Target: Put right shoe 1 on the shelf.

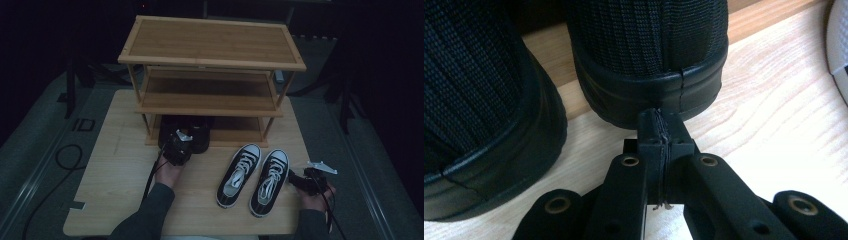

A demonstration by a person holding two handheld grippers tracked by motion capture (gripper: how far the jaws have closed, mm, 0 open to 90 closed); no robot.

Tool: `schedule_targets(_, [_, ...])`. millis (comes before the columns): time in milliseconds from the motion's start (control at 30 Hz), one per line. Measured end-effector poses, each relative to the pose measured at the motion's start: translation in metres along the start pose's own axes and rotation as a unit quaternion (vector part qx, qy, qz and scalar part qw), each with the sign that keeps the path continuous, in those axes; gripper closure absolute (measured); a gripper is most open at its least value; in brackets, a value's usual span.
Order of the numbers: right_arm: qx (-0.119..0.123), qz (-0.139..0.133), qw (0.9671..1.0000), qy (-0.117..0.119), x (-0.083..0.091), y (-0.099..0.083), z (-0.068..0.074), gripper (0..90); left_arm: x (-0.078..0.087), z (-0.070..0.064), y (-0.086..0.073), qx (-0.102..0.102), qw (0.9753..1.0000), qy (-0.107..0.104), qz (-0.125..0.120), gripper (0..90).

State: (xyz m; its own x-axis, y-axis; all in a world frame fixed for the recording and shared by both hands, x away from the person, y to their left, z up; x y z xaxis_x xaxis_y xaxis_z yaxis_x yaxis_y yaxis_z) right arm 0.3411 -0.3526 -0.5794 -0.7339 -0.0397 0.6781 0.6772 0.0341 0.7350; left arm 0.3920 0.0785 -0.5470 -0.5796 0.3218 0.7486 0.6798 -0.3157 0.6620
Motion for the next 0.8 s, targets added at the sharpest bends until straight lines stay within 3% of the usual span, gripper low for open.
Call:
schedule_targets(367, [0.0, 0.0, 1.0, 0.0, 0.0, 0.0, 0.0, 22.8, -0.005, 0.012, 0.002, 0.015, 0.9997, 0.018, 0.006, 87.8])
schedule_targets(467, [0.0, 0.0, 1.0, 0.0, 0.0, 0.0, 0.0, 22.8, -0.005, 0.014, 0.0, 0.018, 0.9998, 0.01, 0.004, 86.3])
schedule_targets(600, [0.0, 0.0, 1.0, 0.0, 0.0, 0.0, 0.0, 22.8, 0.006, 0.015, -0.007, 0.014, 0.9998, 0.005, -0.009, 86.1])
schedule_targets(800, [0.0, 0.0, 1.0, 0.0, 0.0, 0.0, 0.0, 22.8, 0.033, 0.038, -0.02, 0.024, 0.9988, 0.034, -0.026, 89.7])
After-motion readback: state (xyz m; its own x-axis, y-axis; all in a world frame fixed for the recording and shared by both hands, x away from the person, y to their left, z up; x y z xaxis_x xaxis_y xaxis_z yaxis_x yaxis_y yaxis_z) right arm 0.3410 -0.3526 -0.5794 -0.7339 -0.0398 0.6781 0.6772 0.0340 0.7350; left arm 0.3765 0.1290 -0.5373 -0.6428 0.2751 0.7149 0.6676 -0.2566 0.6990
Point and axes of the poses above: each handheld gripper's, and its own axes: x roughly backward along the jaws, y roughly out of its top, z roughly to its left, the point moved 3 cm from there along -x, roughly forward along the jaws
